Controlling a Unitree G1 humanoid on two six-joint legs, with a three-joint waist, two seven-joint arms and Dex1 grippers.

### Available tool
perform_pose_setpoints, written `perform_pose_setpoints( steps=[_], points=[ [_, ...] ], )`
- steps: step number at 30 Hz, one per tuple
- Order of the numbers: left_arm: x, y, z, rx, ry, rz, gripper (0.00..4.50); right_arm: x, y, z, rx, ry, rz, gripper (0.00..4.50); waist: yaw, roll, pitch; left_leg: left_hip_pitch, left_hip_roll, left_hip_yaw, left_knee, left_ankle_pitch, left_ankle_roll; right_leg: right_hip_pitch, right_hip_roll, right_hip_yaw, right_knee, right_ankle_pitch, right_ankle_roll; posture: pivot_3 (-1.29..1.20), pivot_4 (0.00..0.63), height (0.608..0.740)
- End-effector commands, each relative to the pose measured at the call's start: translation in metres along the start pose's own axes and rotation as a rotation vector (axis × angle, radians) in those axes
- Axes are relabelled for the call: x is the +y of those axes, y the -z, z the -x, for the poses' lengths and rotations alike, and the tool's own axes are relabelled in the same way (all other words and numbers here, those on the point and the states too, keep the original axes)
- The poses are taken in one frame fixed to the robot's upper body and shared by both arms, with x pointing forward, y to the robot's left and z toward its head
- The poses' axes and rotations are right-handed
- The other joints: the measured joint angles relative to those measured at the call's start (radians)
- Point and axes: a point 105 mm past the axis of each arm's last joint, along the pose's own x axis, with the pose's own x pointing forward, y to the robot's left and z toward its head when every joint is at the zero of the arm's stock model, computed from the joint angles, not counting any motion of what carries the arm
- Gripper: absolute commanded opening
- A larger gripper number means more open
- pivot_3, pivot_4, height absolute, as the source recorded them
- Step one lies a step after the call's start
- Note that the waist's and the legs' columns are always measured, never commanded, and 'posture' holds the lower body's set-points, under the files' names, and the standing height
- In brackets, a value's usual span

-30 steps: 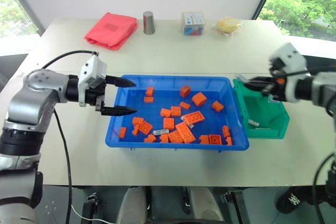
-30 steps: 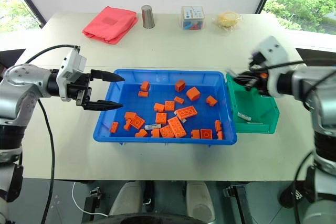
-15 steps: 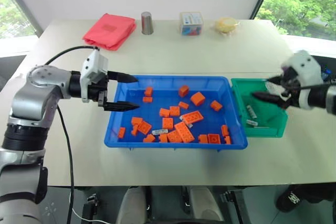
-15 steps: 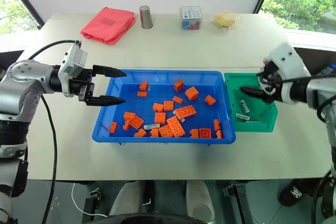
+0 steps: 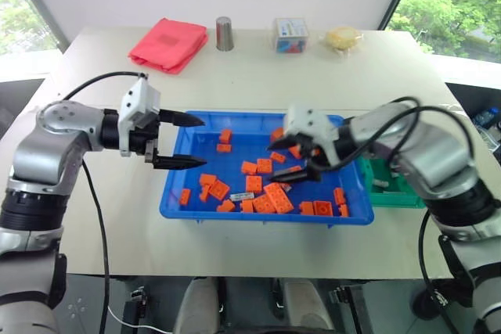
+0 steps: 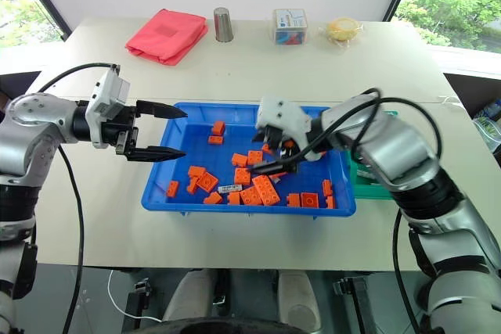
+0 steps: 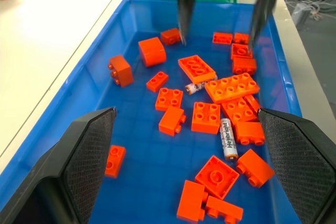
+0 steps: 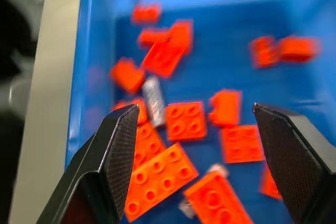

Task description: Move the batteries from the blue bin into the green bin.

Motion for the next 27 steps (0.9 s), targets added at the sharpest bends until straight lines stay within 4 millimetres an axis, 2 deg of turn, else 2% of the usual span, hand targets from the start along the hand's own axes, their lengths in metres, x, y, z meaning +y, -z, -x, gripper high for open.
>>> perform_pose_setpoints(
  steps=[1, 10, 18, 25, 27],
  points=[
    [-0.002, -0.011, 0.007, -0.010, -0.020, -0.039, 4.50, -0.004, -0.003, -0.018, 0.041, -0.019, 0.100, 3.55, -0.002, 0.000, 0.000, 0.000, 0.000, 0.000, 0.000, 0.000, 0.000, 0.000, 0.000, 0.000, 0.000, 0.000, 0.000, 0.00, 0.150, 0.736],
    [-0.007, -0.010, 0.010, -0.008, -0.038, -0.028, 4.50, -0.001, -0.008, -0.061, 0.075, -0.099, 0.166, 3.55, -0.002, 0.000, 0.000, 0.000, 0.001, 0.001, 0.000, 0.000, 0.000, -0.001, 0.002, -0.002, 0.002, 0.001, 0.001, 0.00, 0.150, 0.736],
    [-0.008, -0.009, 0.009, -0.007, -0.042, -0.025, 4.50, -0.001, -0.010, -0.077, 0.079, -0.110, 0.170, 3.55, 0.000, 0.000, 0.000, 0.000, 0.001, 0.001, 0.000, 0.000, 0.000, 0.000, 0.002, -0.002, 0.002, 0.001, 0.001, 0.00, 0.150, 0.736],
    [-0.015, -0.010, 0.007, -0.002, 0.011, -0.020, 4.50, -0.003, 0.011, -0.082, 0.113, -0.102, 0.140, 3.55, -0.001, 0.000, 0.000, 0.000, 0.001, 0.001, 0.000, 0.000, 0.000, 0.000, 0.002, -0.002, 0.002, 0.001, 0.001, 0.00, 0.150, 0.736],
    [-0.018, -0.008, 0.007, 0.005, 0.035, -0.024, 4.50, -0.002, 0.016, -0.081, 0.119, -0.104, 0.131, 3.01, 0.000, 0.000, 0.000, 0.000, 0.001, 0.001, 0.000, 0.000, 0.000, 0.000, 0.002, -0.002, 0.002, 0.001, 0.001, 0.00, 0.150, 0.736]
  ],
)
